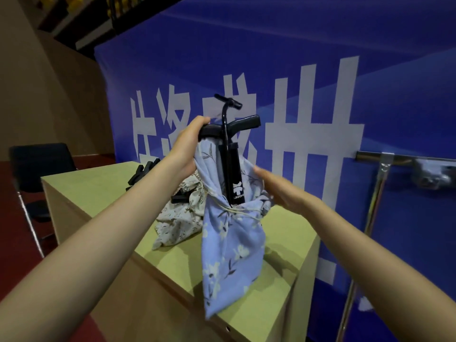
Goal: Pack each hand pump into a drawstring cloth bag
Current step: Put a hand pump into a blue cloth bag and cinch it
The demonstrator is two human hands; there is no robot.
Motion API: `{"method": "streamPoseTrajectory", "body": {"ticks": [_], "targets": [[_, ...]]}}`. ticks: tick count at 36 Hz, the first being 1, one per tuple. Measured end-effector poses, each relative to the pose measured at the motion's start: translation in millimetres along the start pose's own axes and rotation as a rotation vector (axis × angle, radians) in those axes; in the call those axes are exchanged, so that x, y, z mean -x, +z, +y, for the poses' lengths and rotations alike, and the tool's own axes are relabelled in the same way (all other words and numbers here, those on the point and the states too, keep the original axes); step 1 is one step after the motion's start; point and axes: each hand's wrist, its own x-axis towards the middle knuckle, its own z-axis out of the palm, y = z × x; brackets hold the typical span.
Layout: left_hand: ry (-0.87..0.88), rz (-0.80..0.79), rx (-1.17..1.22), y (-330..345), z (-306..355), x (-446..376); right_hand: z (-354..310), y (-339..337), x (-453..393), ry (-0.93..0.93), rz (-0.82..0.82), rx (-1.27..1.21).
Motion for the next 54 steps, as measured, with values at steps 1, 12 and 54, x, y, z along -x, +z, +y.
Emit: {"method": "streamPoseTrajectory", "body": {"ticks": [1,12,54], "targets": [[-0.008,0.001,0.005,0,0,0,4,-1,3,0.082,-0.125,0.012],[-0.030,0.054,-0.046,-4,1,-3,-5,-29,12,0.087,-0.026,-0.203],[0.007,-0.134,-0.282,38,19,19,-59,4,-2,-0.234,0.414,-0.266]]}}
